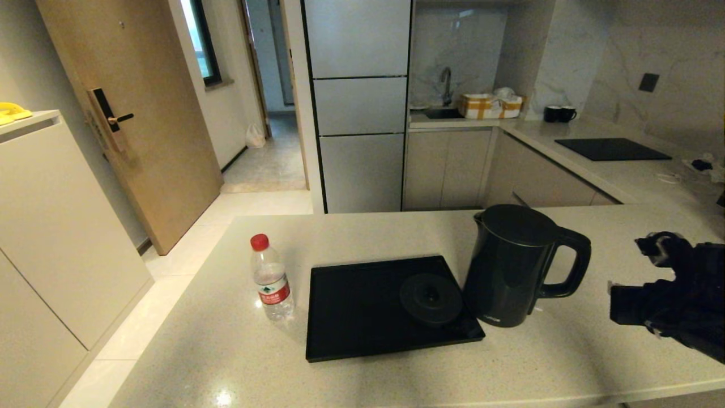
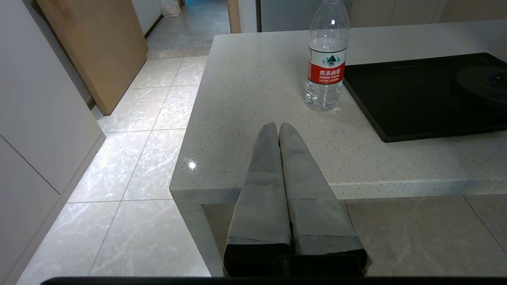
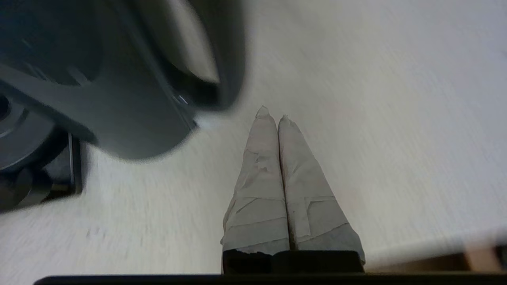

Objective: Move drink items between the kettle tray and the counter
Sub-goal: Return the kettle to its original position

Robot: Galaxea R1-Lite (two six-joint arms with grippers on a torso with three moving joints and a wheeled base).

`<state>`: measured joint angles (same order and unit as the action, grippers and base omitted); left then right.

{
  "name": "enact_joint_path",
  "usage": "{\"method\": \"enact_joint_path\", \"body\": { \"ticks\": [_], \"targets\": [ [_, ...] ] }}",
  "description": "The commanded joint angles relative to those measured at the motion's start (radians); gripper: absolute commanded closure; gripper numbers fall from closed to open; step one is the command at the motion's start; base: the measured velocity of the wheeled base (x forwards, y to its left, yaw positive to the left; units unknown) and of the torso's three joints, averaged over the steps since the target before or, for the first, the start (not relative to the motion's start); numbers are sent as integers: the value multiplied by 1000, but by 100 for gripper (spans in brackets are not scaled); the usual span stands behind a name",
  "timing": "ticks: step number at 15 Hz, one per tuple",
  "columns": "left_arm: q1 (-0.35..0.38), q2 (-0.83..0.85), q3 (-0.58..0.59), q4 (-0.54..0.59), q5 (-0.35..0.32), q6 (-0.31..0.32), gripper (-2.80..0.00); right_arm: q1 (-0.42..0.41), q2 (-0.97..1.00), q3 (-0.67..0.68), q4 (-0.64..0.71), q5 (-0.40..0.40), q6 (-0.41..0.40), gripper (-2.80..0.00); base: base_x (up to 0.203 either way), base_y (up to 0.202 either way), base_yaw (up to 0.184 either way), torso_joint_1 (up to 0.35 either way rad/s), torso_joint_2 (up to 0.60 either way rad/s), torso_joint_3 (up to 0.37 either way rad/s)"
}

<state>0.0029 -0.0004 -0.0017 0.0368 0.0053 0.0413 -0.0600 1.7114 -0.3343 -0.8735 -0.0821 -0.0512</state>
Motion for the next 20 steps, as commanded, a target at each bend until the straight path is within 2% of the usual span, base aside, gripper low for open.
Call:
{"method": "enact_joint_path", "body": {
  "ticks": [1,4,9,10,12,20],
  "targets": [
    [0,-1,0,0,1,0,0,54,168,-17,-121,-12,-23,0,0,0,0,0,0,0],
    [0,0,0,0,1,0,0,140,221,-60,-166,-78,-28,0,0,0,0,0,0,0],
    [0,-1,0,0,1,0,0,139,249,-123,-151,-110,-29,0,0,0,0,0,0,0],
    [0,-1,0,0,1,0,0,137,249,-126,-147,-125,-29,-280,0,0,0,0,0,0],
    [0,0,0,0,1,0,0,137,224,-115,-144,-150,-27,-280,0,0,0,0,0,0],
    [0,-1,0,0,1,0,0,141,126,-16,-135,-150,-11,-280,0,0,0,0,0,0]
  ]
}}
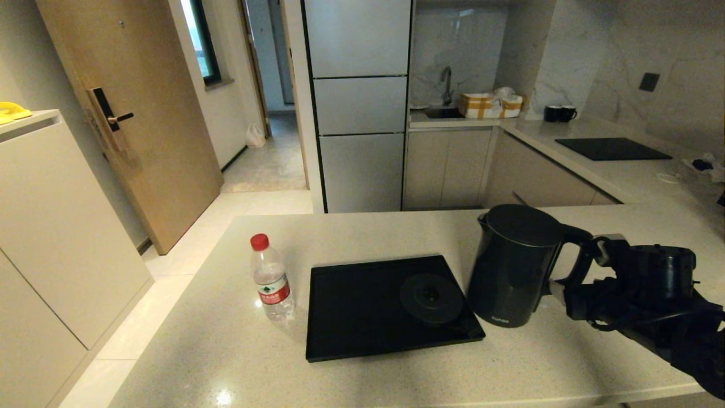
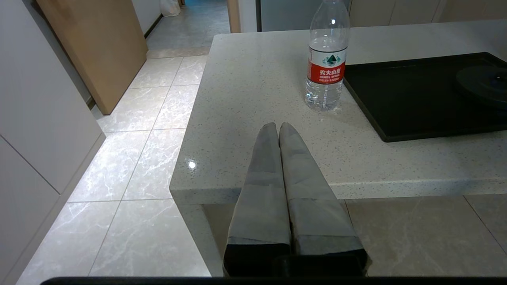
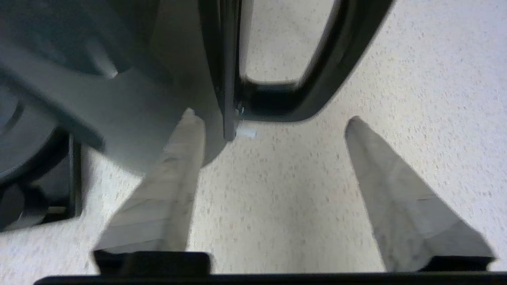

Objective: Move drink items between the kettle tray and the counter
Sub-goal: Return the kettle to its original position

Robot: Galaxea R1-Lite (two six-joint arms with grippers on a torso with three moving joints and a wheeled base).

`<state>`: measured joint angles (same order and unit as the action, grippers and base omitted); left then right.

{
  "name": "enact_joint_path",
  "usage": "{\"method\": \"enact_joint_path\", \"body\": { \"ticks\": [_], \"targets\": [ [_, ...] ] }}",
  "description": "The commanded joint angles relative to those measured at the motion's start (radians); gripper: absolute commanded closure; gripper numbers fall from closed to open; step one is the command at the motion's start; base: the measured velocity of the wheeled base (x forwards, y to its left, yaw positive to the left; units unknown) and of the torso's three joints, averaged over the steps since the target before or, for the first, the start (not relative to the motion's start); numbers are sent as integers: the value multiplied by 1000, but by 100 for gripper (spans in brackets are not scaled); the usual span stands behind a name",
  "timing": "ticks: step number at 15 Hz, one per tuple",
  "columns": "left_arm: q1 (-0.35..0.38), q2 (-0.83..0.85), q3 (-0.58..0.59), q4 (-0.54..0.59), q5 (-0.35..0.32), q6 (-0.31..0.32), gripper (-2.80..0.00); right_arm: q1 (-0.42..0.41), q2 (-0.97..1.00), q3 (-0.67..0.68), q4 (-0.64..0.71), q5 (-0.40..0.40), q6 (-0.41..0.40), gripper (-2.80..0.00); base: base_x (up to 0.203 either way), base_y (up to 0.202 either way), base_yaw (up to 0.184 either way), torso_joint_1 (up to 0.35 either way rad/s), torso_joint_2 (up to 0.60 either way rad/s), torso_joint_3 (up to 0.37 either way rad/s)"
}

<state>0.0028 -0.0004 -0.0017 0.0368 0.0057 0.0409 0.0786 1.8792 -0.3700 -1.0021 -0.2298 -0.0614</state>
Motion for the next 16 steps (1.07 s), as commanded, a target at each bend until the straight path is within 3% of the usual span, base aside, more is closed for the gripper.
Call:
{"method": "enact_joint_path", "body": {
  "ticks": [1,8,14,16],
  "targets": [
    [0,0,0,0,0,1,0,0,-44,24,-7,-7,1,-280,0,0,0,0,0,0],
    [0,0,0,0,0,1,0,-144,72,-94,-11,4,17,-280,0,0,0,0,0,0],
    [0,-1,0,0,0,1,0,-140,173,-217,-12,44,6,-280,0,0,0,0,0,0],
    [0,-1,0,0,0,1,0,-132,194,-221,-14,102,-23,-280,0,0,0,0,0,0]
  ]
}}
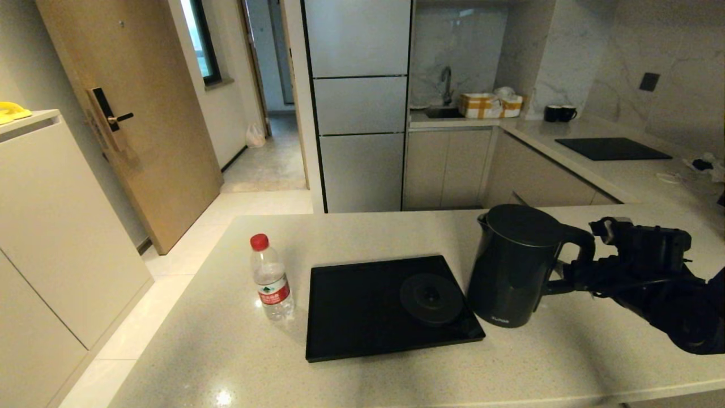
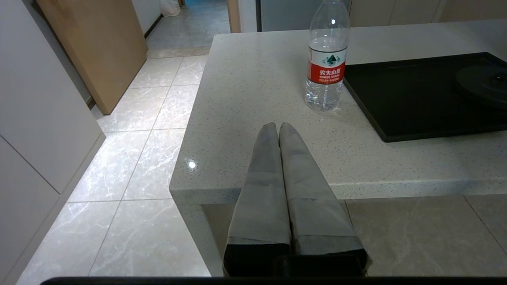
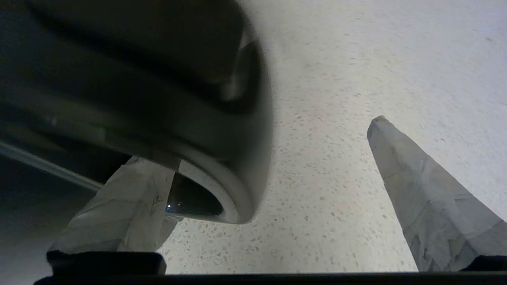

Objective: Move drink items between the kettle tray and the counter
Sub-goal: Return the kettle to its original position

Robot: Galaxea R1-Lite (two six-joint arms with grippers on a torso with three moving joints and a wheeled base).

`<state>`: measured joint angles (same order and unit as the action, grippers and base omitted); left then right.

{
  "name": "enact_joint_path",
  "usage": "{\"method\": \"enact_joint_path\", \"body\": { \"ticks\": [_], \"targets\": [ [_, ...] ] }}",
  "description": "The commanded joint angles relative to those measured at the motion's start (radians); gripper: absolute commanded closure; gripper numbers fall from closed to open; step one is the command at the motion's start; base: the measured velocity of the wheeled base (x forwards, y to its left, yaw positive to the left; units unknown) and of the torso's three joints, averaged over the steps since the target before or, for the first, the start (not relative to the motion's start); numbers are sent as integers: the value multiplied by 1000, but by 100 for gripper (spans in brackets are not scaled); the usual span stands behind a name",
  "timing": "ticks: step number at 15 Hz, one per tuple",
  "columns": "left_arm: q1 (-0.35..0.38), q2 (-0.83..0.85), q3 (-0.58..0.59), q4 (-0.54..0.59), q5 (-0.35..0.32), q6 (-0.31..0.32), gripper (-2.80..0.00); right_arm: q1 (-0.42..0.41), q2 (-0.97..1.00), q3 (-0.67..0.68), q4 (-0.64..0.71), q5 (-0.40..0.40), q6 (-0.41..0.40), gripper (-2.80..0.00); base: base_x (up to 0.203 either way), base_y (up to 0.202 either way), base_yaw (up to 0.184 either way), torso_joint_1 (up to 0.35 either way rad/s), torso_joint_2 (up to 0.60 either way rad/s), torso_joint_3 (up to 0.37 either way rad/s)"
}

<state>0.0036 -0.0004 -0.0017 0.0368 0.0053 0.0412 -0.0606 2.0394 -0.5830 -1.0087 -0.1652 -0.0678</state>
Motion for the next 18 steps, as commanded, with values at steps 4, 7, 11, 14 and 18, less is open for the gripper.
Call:
{"method": "enact_joint_path", "body": {
  "ticks": [4,7,11,14,18],
  "targets": [
    [-1,-1,0,0,1,0,0,28,103,-16,-74,52,-78,-280,0,0,0,0,0,0],
    [-1,-1,0,0,1,0,0,28,184,-6,-240,52,-148,-280,0,0,0,0,0,0],
    [-1,0,0,0,1,0,0,25,232,-41,-319,51,-174,-280,0,0,0,0,0,0],
    [-1,0,2,0,1,0,0,25,256,-68,-322,52,-172,-280,0,0,0,0,0,0],
    [-1,-1,0,0,1,0,0,24,278,-101,-321,50,-168,-280,0,0,0,0,0,0]
  ]
}}
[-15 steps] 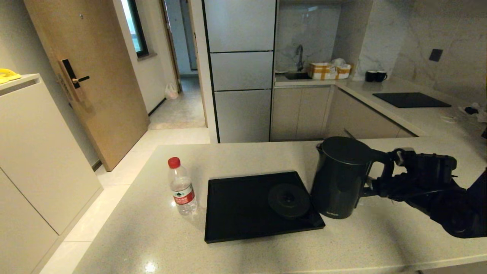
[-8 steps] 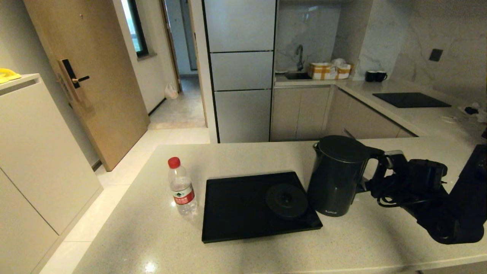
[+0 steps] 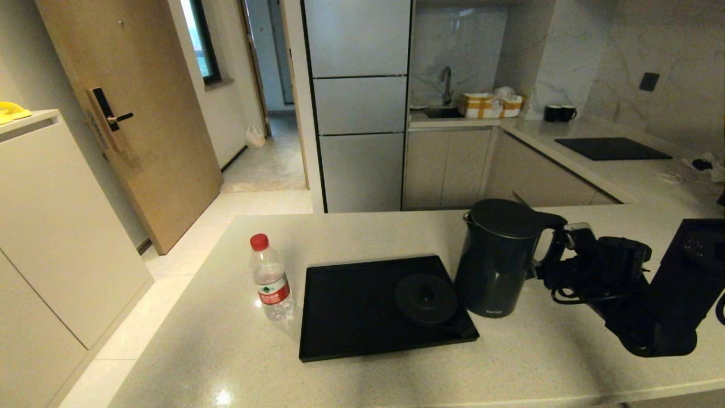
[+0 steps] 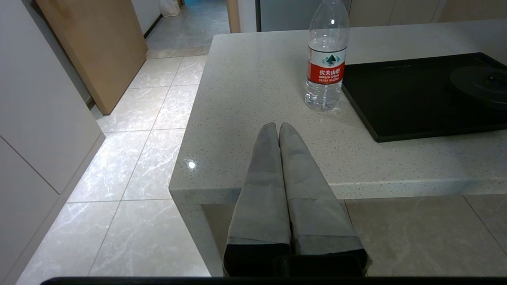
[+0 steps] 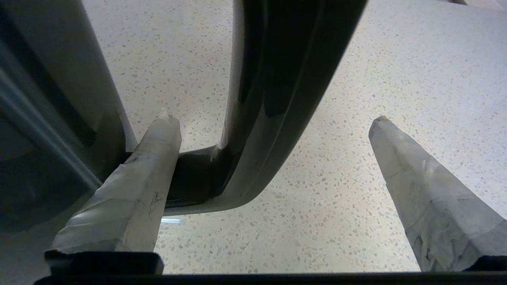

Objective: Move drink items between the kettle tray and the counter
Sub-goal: Return the kettle to its original position

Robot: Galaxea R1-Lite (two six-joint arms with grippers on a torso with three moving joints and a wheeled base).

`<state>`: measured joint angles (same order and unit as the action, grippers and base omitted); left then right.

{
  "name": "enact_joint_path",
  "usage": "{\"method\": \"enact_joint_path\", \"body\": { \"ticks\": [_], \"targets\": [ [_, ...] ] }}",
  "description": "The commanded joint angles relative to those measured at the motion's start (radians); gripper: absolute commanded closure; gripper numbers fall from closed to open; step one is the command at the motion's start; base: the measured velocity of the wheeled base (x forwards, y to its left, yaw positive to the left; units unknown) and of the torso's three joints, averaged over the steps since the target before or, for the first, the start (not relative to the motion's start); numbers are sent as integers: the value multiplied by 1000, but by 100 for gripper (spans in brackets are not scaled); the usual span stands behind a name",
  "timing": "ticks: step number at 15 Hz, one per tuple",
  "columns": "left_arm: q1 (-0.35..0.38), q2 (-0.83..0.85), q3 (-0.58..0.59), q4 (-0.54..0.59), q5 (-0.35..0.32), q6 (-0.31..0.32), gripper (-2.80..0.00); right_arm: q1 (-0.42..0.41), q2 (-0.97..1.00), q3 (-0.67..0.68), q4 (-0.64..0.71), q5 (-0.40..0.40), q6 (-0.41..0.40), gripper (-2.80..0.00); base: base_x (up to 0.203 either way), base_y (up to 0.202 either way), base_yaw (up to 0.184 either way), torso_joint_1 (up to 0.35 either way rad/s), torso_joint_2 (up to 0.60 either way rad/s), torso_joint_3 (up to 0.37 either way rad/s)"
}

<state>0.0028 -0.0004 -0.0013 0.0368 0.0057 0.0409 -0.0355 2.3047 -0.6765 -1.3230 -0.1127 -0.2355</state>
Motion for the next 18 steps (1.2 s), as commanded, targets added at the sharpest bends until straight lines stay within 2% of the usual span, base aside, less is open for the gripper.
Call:
{"method": "enact_joint_path", "body": {
  "ticks": [1,9,10,18],
  "targets": [
    [0,-1,0,0,0,1,0,-1,13,-8,-7,-2,-1,-280,0,0,0,0,0,0],
    [0,-1,0,0,0,1,0,-3,21,-14,-2,-1,2,-280,0,0,0,0,0,0],
    [0,0,0,0,0,1,0,-3,22,-12,-6,-6,4,0,0,0,0,0,0,0],
    [0,0,0,0,0,1,0,-3,-17,32,-7,-4,54,0,0,0,0,0,0,0]
  ]
}}
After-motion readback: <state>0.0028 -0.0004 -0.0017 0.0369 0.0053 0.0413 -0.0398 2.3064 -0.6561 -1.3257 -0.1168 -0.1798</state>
